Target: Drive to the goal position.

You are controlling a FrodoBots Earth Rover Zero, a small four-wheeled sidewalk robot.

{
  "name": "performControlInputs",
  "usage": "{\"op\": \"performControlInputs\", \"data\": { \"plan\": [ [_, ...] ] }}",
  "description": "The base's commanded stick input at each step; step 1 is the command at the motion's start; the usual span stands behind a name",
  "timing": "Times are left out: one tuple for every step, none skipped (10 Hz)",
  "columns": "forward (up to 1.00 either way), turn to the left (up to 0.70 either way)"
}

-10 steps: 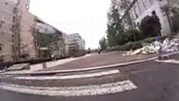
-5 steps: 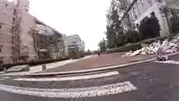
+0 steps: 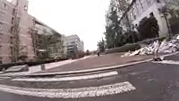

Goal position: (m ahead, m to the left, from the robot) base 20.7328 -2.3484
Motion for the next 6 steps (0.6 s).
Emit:
{"op": "performControlInputs", "data": {
  "plan": [
    [0.00, -0.45],
    [0.00, -0.45],
    [0.00, -0.45],
    [0.00, -0.45],
    [0.00, -0.45],
    [0.00, -0.45]
  ]
}}
